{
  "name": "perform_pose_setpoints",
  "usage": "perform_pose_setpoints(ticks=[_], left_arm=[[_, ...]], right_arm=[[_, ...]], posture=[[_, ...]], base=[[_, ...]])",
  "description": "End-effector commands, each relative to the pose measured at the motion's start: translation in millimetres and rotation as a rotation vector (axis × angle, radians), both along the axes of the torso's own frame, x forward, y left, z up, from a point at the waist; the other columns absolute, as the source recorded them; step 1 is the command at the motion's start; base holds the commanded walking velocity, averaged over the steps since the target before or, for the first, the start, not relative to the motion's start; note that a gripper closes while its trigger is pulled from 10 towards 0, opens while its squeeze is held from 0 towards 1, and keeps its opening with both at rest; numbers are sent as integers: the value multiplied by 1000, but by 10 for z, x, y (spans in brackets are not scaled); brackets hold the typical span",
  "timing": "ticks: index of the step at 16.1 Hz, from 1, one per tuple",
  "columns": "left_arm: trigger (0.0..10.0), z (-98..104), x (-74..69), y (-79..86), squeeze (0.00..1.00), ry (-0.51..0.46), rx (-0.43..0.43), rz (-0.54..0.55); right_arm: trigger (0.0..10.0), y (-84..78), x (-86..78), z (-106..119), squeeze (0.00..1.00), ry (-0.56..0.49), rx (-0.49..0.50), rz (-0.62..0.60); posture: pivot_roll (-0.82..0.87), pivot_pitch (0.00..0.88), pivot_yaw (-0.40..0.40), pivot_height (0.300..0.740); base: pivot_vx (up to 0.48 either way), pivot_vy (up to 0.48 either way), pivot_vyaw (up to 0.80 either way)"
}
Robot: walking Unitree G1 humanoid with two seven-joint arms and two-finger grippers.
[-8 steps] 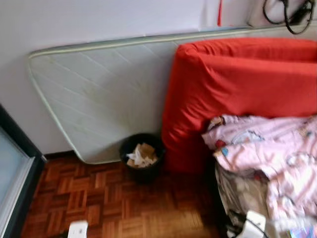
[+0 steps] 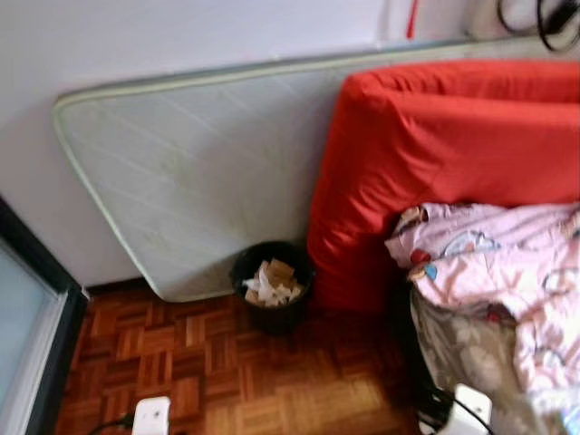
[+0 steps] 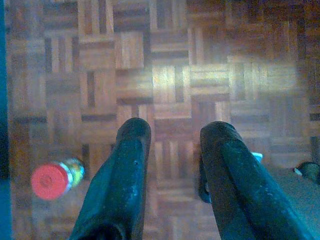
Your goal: Clean up the room
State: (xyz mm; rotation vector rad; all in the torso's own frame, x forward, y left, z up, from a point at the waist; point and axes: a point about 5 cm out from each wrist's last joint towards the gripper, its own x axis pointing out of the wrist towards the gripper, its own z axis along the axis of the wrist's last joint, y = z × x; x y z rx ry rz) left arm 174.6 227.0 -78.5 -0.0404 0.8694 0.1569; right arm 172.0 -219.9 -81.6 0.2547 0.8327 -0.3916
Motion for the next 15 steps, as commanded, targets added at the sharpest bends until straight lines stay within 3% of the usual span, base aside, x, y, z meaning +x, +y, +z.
perform_pose_setpoints(ticks=[1,6,11,15], left_arm=[[10000,-26,-52,11,0,28,5,7],[10000,7,42,-16,0,11,3,13],[10000,120,329,-126,0,-25,-7,18],[10000,133,354,-124,0,-26,3,15]], right_arm=[[10000,11,-27,-16,0,12,8,-5],[10000,47,-25,-27,0,27,15,24],[10000,57,-9,-22,0,20,25,29],[10000,83,4,-17,0,9,20,70]], posture=[[11,0,46,740],[11,0,44,740],[14,0,40,740],[14,0,43,740]], base=[[0,0,0],[0,0,0],[0,0,0],[0,0,0]])
